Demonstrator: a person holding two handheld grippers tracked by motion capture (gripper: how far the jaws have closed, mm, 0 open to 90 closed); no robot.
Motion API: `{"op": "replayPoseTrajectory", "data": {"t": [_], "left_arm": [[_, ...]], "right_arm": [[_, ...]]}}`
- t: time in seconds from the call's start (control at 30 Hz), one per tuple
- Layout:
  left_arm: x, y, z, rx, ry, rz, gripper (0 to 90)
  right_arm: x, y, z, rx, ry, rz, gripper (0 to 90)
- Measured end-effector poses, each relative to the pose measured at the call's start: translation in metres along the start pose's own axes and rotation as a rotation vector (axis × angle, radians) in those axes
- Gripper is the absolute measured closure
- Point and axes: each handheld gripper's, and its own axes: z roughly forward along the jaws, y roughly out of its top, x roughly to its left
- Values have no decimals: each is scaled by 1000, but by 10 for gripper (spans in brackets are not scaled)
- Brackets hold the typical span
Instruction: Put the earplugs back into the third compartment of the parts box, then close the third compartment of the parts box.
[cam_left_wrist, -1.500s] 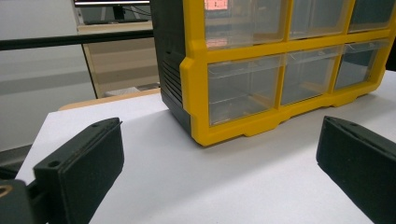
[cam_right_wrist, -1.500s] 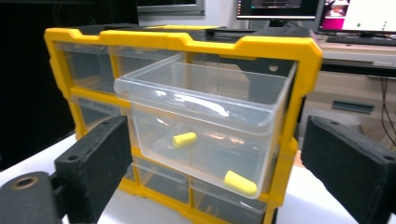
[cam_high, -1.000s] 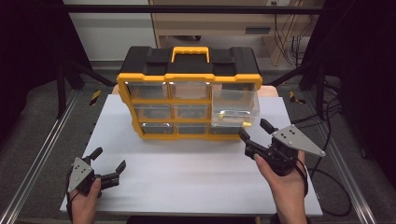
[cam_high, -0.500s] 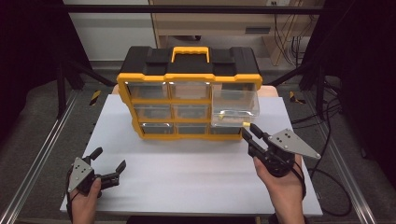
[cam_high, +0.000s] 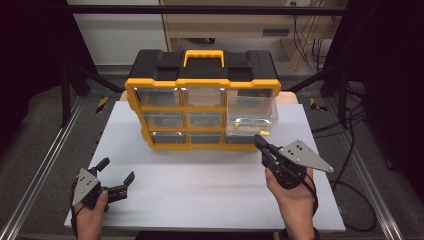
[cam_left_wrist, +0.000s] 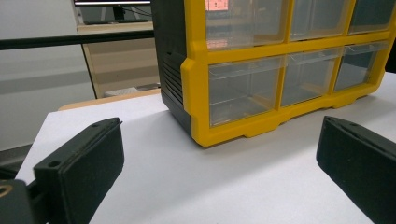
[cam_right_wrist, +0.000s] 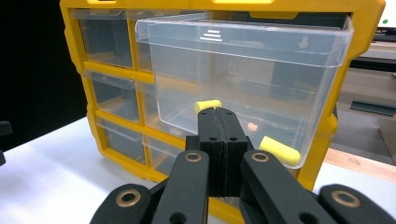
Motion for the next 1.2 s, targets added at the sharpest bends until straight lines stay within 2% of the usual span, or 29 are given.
{"op": "replayPoseTrajectory", "data": {"t": [0.33,0.77,1.13,1.2], "left_arm": [[-1,0,1,2,0,3,5],[0,-1,0,-2,1,-8,4],[3,-1,-1,-12,3,-26,4],[3,-1,-1,-15,1,-27,4]], "right_arm": [[3,-7,7,-10,-2,9,900],[0,-10,13,-24,-33,32,900],[-2,-12,23,-13,-51,56,900],[-1,-10,25,-9,-52,43,900]]}}
